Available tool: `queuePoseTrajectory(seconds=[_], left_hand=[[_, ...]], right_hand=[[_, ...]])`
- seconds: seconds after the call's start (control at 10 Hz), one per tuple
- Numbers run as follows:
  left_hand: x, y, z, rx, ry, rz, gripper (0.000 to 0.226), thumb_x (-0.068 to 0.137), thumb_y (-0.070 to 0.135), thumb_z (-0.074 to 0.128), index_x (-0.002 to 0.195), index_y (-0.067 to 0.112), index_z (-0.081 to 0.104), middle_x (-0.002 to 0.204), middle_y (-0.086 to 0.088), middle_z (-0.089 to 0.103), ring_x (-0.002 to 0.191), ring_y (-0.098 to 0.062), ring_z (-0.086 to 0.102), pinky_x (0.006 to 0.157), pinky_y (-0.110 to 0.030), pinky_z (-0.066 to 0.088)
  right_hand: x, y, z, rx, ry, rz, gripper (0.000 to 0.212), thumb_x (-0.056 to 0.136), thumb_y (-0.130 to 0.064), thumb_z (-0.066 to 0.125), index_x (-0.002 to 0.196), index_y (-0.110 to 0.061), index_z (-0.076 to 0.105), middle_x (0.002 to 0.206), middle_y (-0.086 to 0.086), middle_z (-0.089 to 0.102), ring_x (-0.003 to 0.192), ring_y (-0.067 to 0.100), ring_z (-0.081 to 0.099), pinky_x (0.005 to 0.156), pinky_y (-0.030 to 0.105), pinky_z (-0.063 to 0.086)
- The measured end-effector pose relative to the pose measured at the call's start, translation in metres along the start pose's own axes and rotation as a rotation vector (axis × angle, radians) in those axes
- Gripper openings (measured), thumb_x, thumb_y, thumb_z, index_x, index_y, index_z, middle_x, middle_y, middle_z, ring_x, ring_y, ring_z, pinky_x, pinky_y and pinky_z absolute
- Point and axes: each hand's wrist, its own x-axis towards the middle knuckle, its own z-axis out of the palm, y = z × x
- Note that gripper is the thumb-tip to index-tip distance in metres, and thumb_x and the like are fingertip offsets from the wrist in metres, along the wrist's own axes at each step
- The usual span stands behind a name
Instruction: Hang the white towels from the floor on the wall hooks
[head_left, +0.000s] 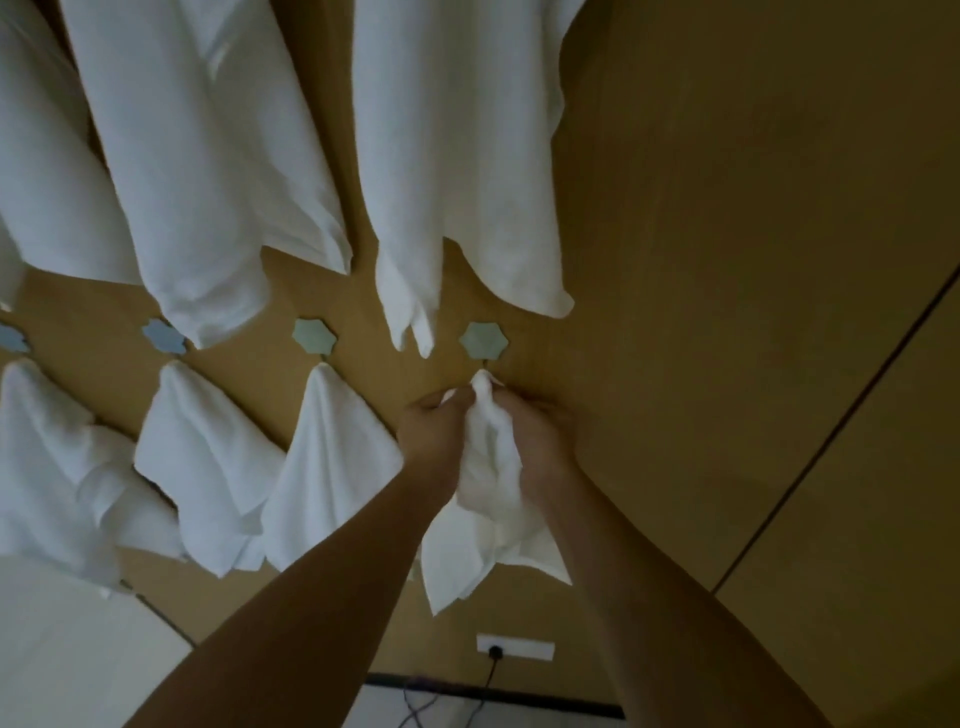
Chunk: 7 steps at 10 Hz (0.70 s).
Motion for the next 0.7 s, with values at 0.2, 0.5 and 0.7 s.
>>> queuePoseTrajectory(seconds=[0.2,0.5,0.7], left_hand=[[-0.008,0.004,0.002,0.508,0.288,0.609,0.01,0.089,0.029,0.062,0.087,0.024,0.07,0.096,0.011,0.057,0.089,-0.011,0.05,0.076,-0.023,0.034],[-0.018,0.019,-0.022,0.627,-0.233,0.452,0.036,0.096,0.031,0.04,0.118,0.023,0.068,0.089,0.003,0.071,0.083,-0.007,0.065,0.063,-0.007,0.042],[-0.041,0.038,-0.072,0.713,-0.328,0.578,0.056,0.087,0.009,0.059,0.142,0.015,0.047,0.134,-0.008,0.059,0.12,-0.025,0.056,0.09,-0.019,0.038]], right_hand=[[-0.014,0.006,0.015,-0.575,0.395,-0.346,0.034,0.082,-0.052,0.069,0.074,-0.02,0.062,0.075,-0.005,0.062,0.071,0.015,0.058,0.065,0.029,0.045],[-0.044,-0.005,0.009,-0.43,-0.119,-0.272,0.022,0.097,-0.018,0.05,0.103,-0.021,0.071,0.09,-0.003,0.07,0.084,0.012,0.063,0.07,0.022,0.047],[-0.097,-0.028,0.013,-0.702,-0.003,-0.209,0.049,0.093,-0.018,0.055,0.142,-0.019,0.047,0.139,0.004,0.054,0.127,0.023,0.051,0.103,0.033,0.043]])
